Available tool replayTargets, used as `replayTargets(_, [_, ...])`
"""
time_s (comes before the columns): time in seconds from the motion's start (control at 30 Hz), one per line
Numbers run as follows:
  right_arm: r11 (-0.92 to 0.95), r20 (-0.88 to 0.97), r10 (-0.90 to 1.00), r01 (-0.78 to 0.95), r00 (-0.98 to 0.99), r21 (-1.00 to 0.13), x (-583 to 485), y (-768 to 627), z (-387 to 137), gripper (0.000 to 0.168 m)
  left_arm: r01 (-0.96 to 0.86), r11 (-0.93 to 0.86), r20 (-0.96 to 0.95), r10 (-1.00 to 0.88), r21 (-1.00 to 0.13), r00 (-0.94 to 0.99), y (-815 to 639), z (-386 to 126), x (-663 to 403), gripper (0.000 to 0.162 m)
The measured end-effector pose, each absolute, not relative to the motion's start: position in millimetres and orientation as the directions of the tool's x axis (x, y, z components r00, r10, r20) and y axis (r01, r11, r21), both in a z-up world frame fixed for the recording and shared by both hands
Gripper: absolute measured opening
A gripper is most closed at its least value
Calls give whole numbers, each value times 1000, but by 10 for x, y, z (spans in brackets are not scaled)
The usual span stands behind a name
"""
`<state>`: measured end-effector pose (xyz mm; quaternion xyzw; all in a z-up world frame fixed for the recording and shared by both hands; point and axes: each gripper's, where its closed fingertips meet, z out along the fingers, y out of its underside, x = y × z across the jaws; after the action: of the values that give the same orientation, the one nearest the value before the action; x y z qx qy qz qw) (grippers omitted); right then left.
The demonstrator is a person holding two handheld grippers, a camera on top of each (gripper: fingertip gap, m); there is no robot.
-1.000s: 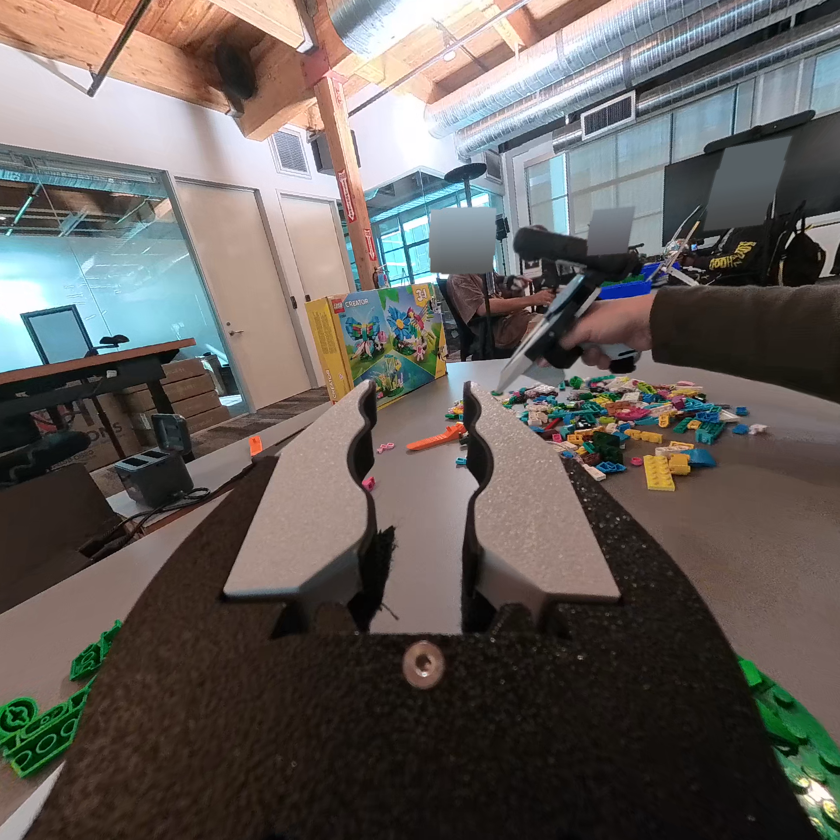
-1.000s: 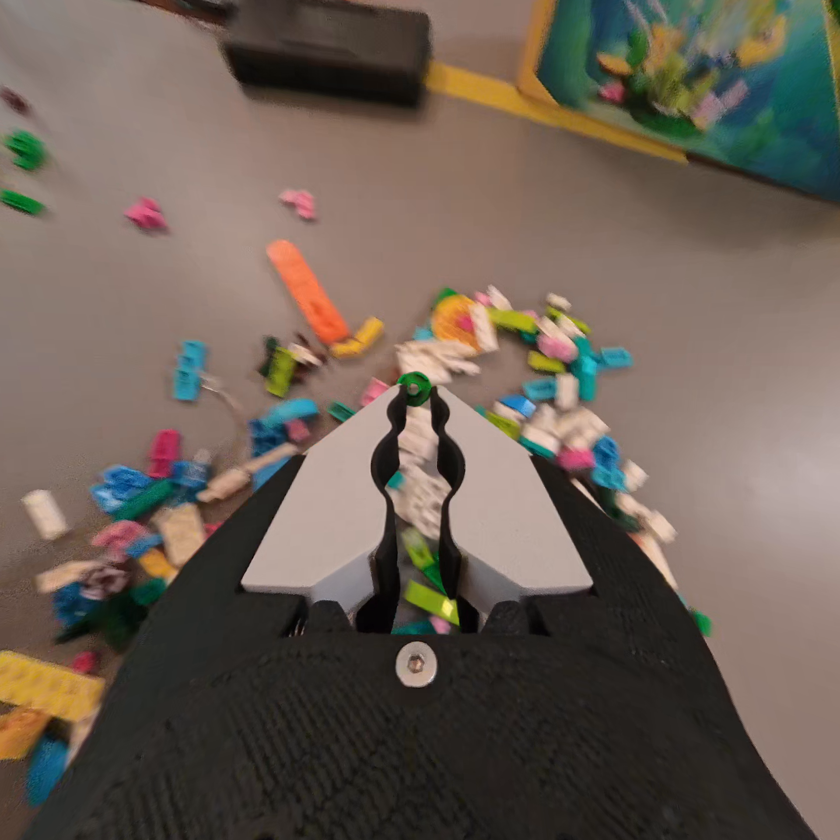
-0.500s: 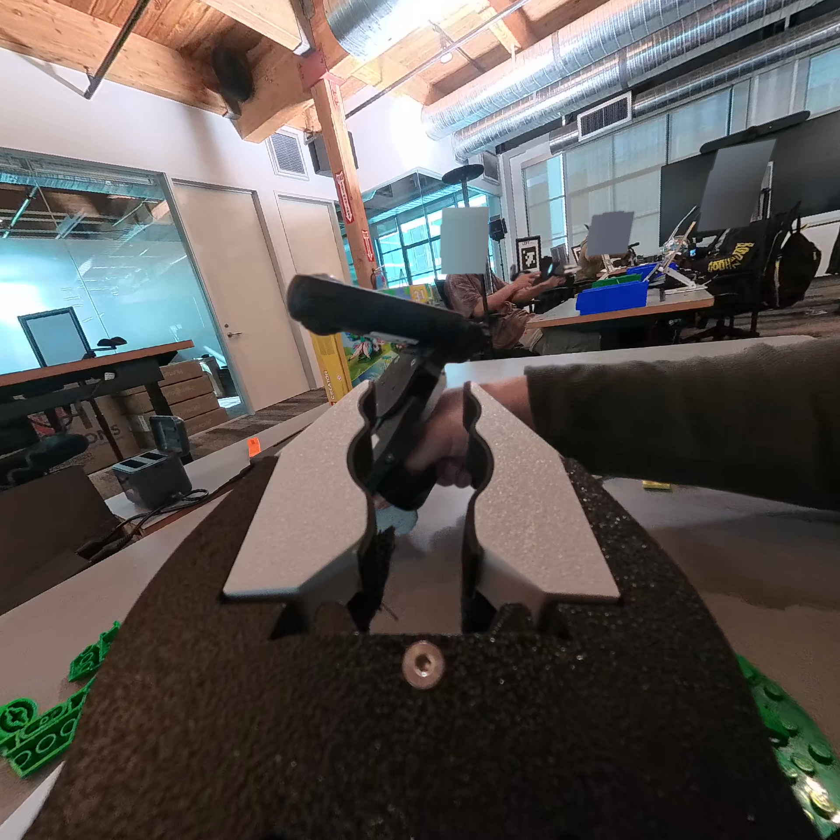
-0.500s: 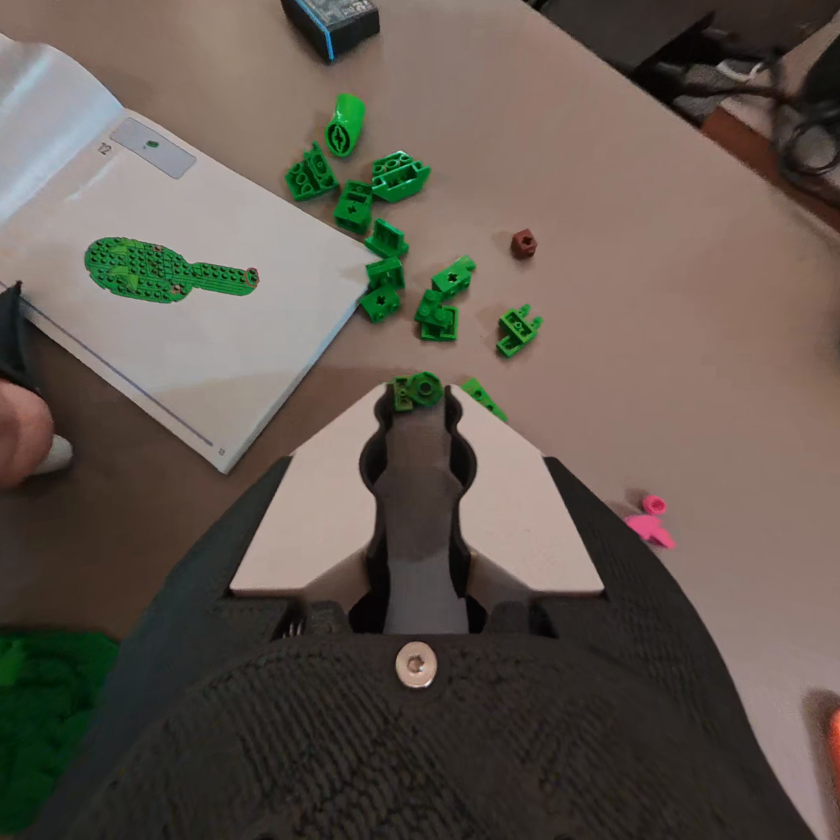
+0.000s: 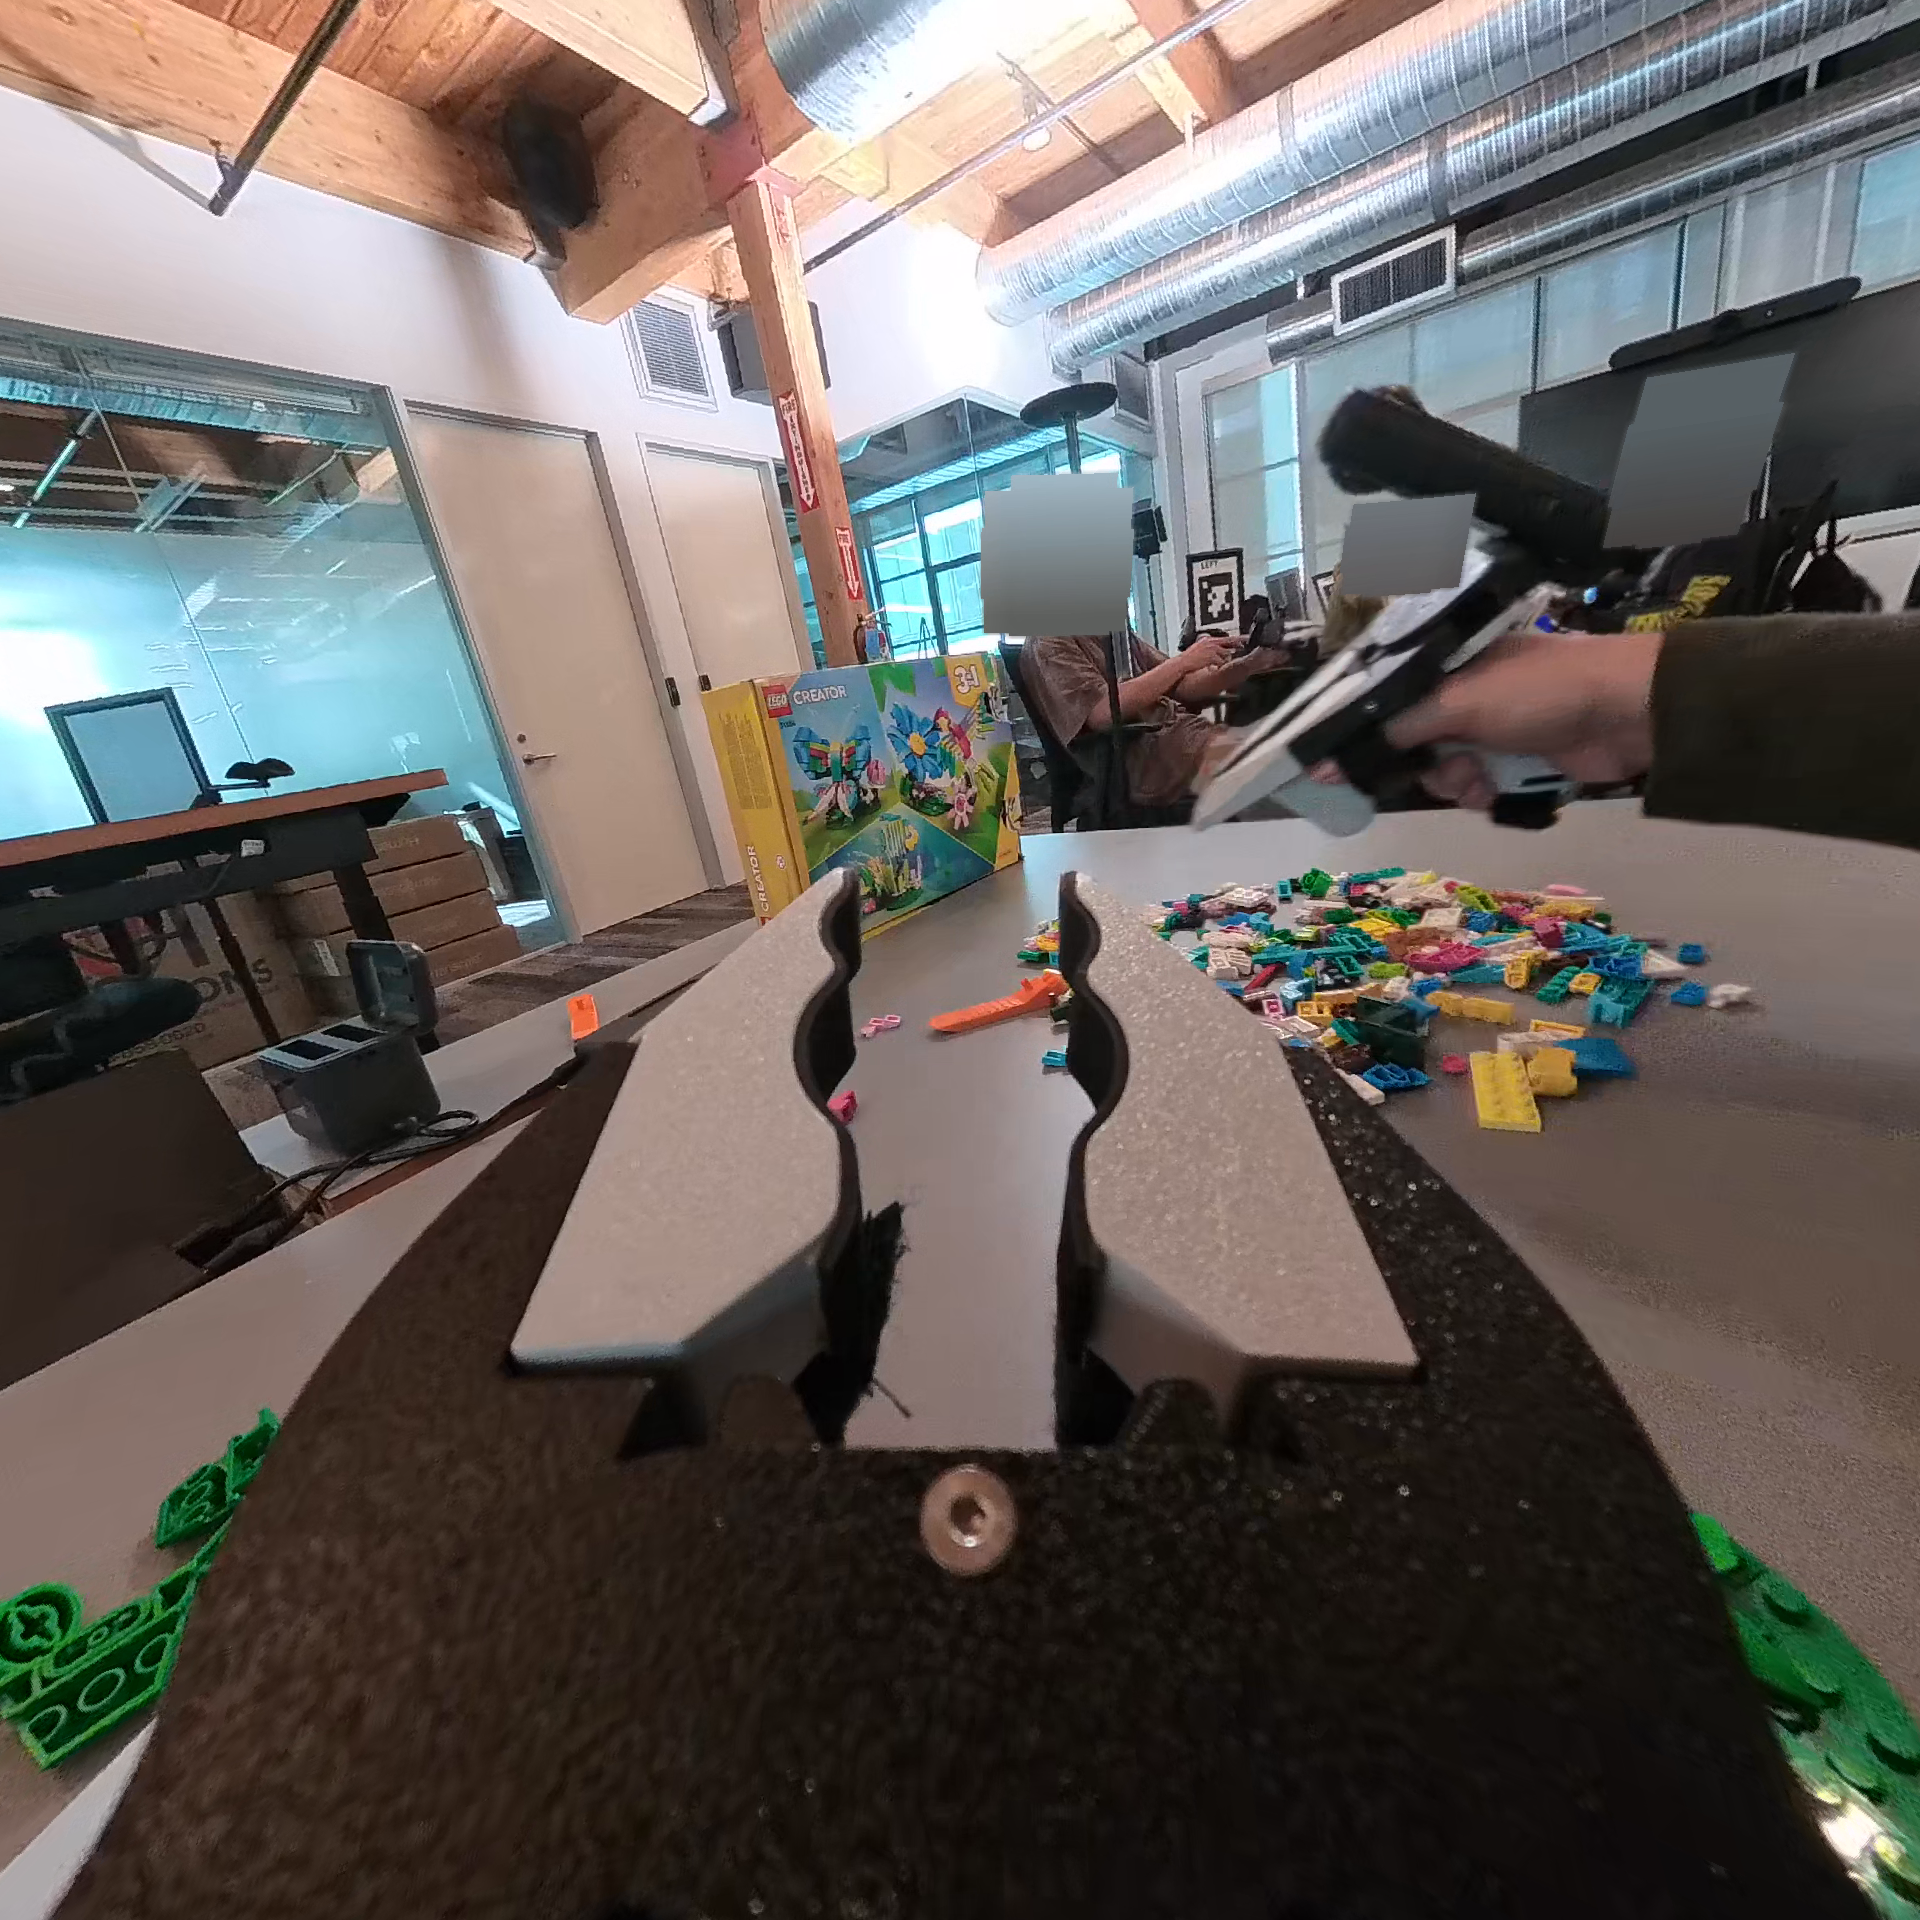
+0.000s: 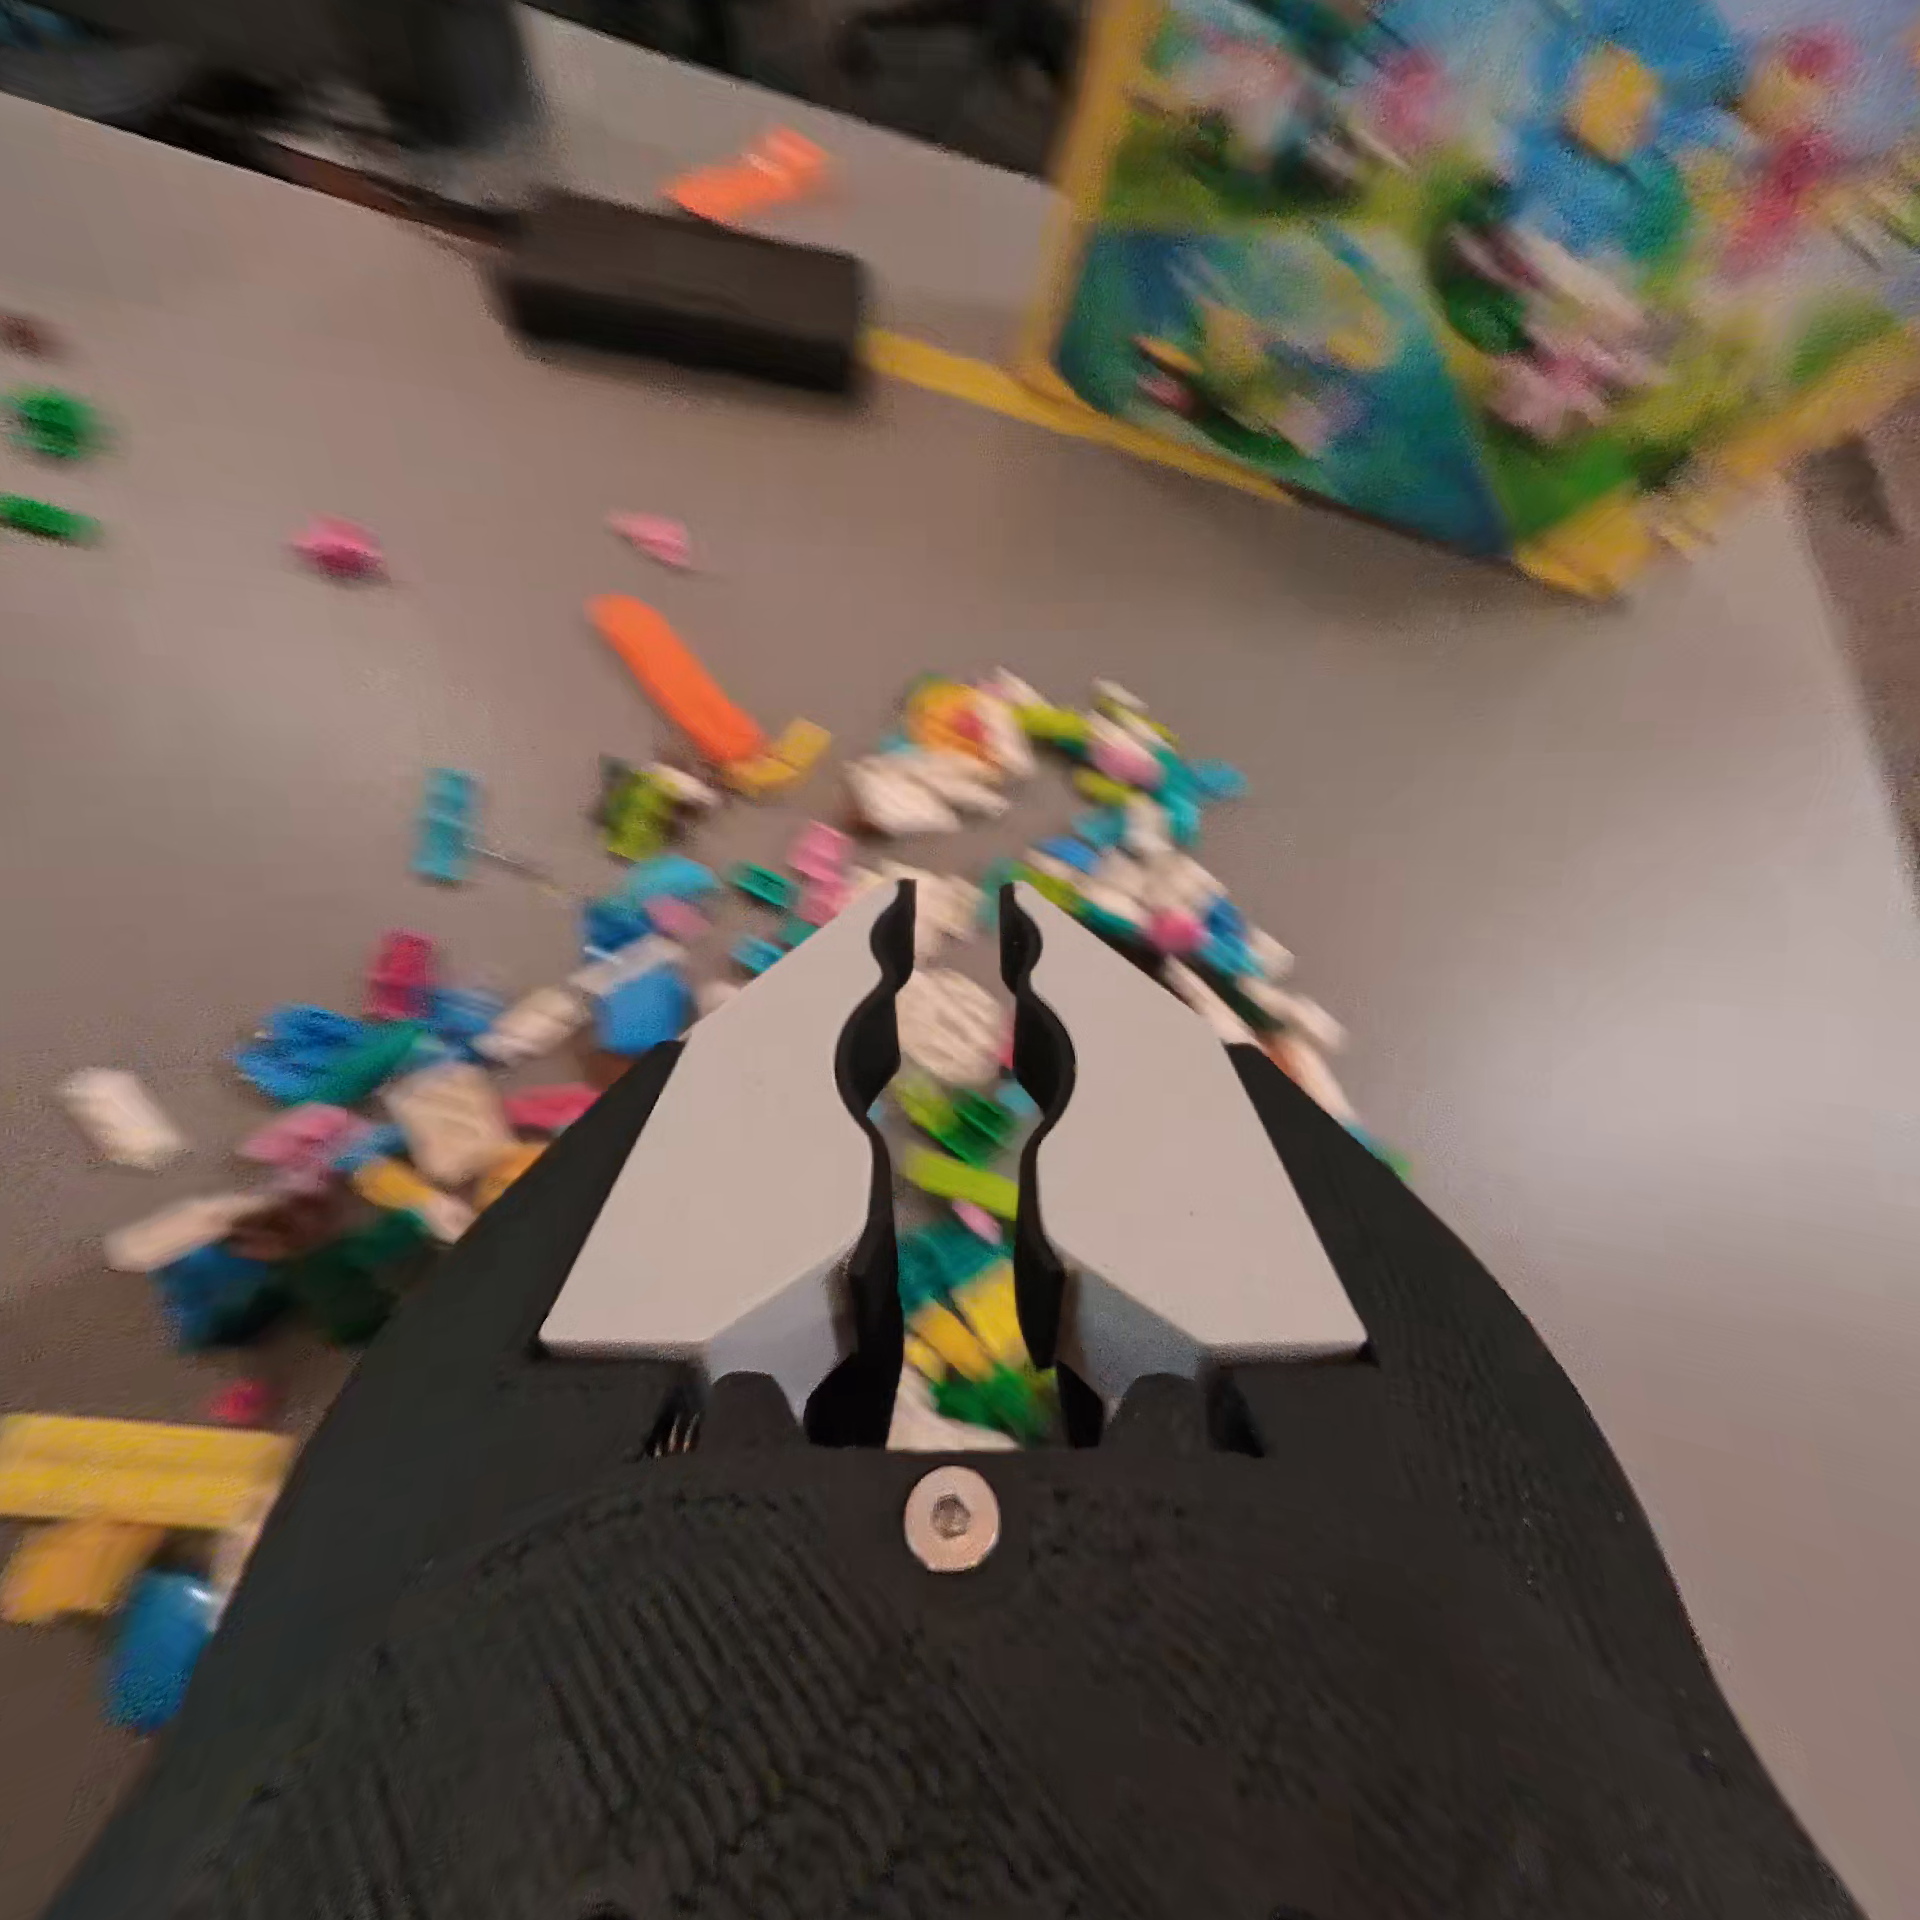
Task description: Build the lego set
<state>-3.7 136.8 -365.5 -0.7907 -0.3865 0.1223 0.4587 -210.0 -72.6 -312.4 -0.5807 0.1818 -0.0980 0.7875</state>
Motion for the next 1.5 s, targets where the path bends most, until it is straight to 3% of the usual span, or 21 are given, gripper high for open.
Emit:
replayTargets(0.13, [-425,174,592,489,787,-761,835,1686,-3864,18,-60,307,-176,-365,-950,914,-721,-3126,-2094,35])
replayTargets(0.37, [-508,181,598,544,781,-668,1052,1761,-4264,20,-60,307,-176,-366,-950,914,-720,-3126,-2092,35])
replayTargets(0.77, [-491,228,602,580,765,-650,1037,1822,-4338,15,-67,306,-183,-368,-950,912,-717,-3129,-2083,35])
replayTargets(0.9, [-430,187,644,553,742,-713,686,1747,-4153,15,-69,306,-184,-367,-950,912,-714,-3130,-2085,35])
replayTargets(1.03, [-271,128,806,553,577,-788,-354,1370,-3949,15,-69,307,-185,-366,-949,912,-715,-3128,-2086,35])
replayTargets(1.17, [-92,135,943,628,304,-773,-1426,819,-4022,15,-68,307,-184,-367,-949,912,-716,-3127,-2087,35])
replayTargets(1.33, [38,102,992,615,69,-788,-2400,360,-4072,15,-70,309,-188,-369,-948,910,-720,-3128,-2083,35])
replayTargets(1.5, [77,94,996,635,-7,-768,-2873,277,-4182,15,-70,309,-189,-373,-948,908,-722,-3127,-2077,35])
